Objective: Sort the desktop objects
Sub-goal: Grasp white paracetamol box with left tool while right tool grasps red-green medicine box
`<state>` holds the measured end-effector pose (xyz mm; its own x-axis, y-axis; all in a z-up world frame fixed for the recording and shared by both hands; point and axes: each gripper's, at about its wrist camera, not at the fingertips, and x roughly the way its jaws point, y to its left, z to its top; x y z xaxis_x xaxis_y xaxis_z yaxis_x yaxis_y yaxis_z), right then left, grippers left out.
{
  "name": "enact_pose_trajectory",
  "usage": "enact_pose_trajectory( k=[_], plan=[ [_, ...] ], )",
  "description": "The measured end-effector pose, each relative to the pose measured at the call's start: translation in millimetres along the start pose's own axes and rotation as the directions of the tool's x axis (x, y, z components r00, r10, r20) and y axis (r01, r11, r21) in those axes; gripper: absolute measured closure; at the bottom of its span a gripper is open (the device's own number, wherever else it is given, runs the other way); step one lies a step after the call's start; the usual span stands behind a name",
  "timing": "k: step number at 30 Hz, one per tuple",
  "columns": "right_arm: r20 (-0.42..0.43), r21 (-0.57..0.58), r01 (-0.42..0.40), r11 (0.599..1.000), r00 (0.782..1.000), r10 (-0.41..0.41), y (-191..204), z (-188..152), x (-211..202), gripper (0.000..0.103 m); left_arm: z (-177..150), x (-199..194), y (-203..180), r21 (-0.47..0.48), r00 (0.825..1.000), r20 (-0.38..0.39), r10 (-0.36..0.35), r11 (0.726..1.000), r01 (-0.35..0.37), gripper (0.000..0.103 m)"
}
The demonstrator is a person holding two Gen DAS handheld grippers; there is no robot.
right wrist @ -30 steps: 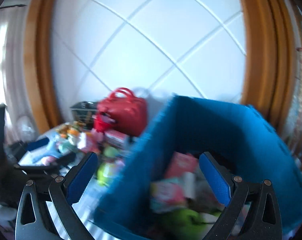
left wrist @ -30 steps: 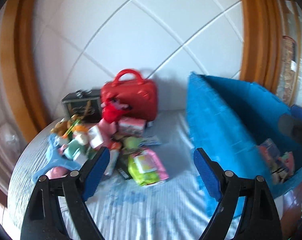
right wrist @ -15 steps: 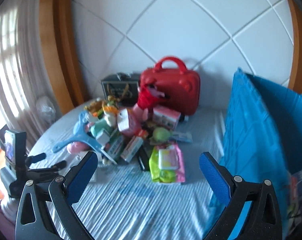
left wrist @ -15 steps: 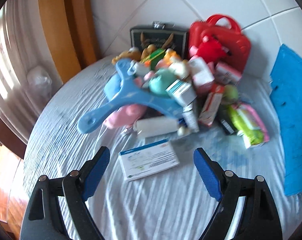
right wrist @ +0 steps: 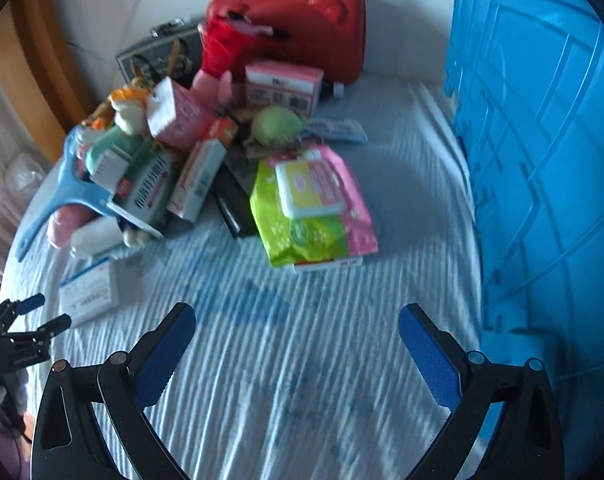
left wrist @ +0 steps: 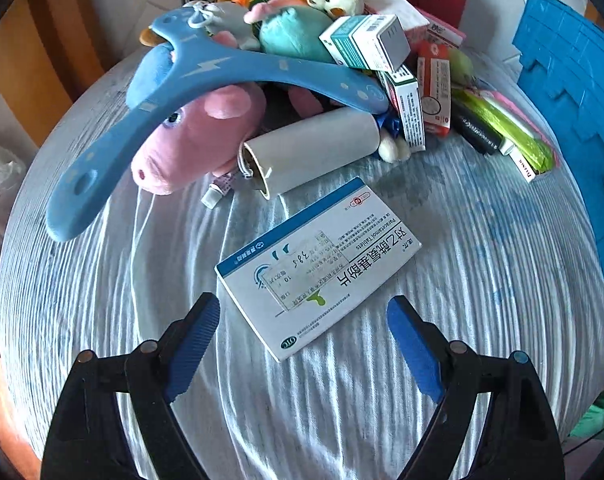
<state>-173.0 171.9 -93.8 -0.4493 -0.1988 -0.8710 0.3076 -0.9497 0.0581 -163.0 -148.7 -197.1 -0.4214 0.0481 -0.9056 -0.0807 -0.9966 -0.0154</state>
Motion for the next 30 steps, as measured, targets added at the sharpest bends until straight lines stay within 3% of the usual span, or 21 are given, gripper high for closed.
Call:
enact_pose_trajectory(
  k=[7,11,14,22,27,30],
  plan=[
    [-0.043,0.043,0.019,0.999,0.999,-0.017,-1.6,6.5,17.7,0.0,20.3,31.8,-6.3,0.13,0.999,-0.039,-0.013,0.991,0.018,0.014],
    [-0.063,0.049,0.033,0.998,0.998,-0.03,-5.3,11.2,30.1,0.0,30.1,51.8,-8.9,0.155,0.996,-0.089,0.007,0.988,0.007,0.001],
    [-0.081,0.052,0.048,0.997,0.996,-0.044,-11.7,13.4,43.2,0.0,33.4,59.8,-2.9,0.099,0.994,-0.098,-0.039,0.994,0.049,0.0],
    [-0.112,0.014,0.069,0.998,0.991,-0.067,-27.7,17.2,92.5,0.0,25.2,59.9,-2.0,0.032,0.996,-0.084,-0.01,0.999,0.013,0.0],
    [-0.087,0.025,0.013,1.0,0.996,-0.011,-30.5,26.6,115.6,0.0,22.0,59.7,-2.0,-0.053,0.997,-0.077,0.014,0.998,-0.019,0.0],
    [-0.066,-0.013,0.031,0.999,0.997,-0.032,-24.1,28.7,125.1,0.0,18.7,58.4,-4.6,-0.111,0.997,-0.07,0.03,0.993,-0.037,0.0]
  ],
)
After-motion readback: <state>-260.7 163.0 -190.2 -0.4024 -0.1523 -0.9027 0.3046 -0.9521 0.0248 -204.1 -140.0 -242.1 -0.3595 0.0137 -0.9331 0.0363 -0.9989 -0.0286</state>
